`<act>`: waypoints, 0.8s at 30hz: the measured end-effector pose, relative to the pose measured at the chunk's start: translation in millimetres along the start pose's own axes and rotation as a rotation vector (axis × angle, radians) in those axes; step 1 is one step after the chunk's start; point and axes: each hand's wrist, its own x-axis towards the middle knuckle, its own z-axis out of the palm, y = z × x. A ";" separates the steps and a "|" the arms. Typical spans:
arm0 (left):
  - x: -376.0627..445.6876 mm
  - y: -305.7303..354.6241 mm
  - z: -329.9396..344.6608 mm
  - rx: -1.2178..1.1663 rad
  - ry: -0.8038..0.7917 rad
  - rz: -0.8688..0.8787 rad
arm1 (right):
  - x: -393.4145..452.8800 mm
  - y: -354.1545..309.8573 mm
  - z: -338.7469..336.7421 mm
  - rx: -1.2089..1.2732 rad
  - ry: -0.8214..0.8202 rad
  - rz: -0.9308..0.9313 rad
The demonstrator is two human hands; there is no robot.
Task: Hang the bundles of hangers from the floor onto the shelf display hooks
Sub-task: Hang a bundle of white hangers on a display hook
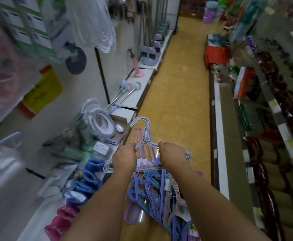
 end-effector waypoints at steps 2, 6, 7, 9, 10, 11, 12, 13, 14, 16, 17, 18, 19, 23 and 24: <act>-14.5 -9.9 -9.5 -0.006 0.031 -0.055 | -3.5 -10.0 -6.4 -0.011 0.016 -0.059; -54.3 -31.1 -23.5 -0.061 0.067 -0.199 | -17.9 -32.3 -12.6 -0.020 0.045 -0.215; -66.4 -36.0 -25.6 -0.083 0.068 -0.239 | -23.3 -37.8 -12.3 -0.018 0.052 -0.260; -89.7 -43.9 -27.8 -0.107 0.085 -0.314 | -34.9 -47.5 -10.8 -0.023 0.068 -0.340; -102.8 -48.2 -28.1 -0.115 0.098 -0.351 | -42.0 -52.8 -10.0 -0.029 0.077 -0.380; -114.3 -51.4 -28.0 -0.123 0.108 -0.375 | -48.3 -57.6 -9.1 -0.036 0.085 -0.413; -129.7 -55.2 -28.1 -0.125 0.121 -0.409 | -56.9 -63.4 -8.3 -0.043 0.086 -0.453; -145.5 -58.3 -29.0 -0.119 0.136 -0.442 | -65.0 -69.5 -7.5 -0.048 0.082 -0.494; -161.5 -63.0 -29.0 -0.115 0.150 -0.479 | -73.9 -76.4 -6.7 -0.052 0.070 -0.538; -190.9 -73.6 -28.3 -0.112 0.162 -0.551 | -91.9 -90.9 -6.6 -0.058 0.048 -0.624; -208.3 -79.5 -28.7 -0.116 0.161 -0.596 | -103.0 -99.8 -6.2 -0.063 0.037 -0.669; -224.5 -85.3 -29.5 -0.123 0.163 -0.637 | -113.8 -108.4 -5.6 -0.071 0.024 -0.707; -240.8 -90.9 -30.6 -0.133 0.171 -0.677 | -125.3 -117.5 -5.0 -0.083 0.015 -0.738; -305.2 -112.5 -37.5 -0.180 0.227 -0.791 | -171.9 -157.0 -2.9 -0.125 0.007 -0.843; -322.3 -118.8 -38.5 -0.183 0.244 -0.821 | -184.4 -167.6 -2.3 -0.134 0.019 -0.875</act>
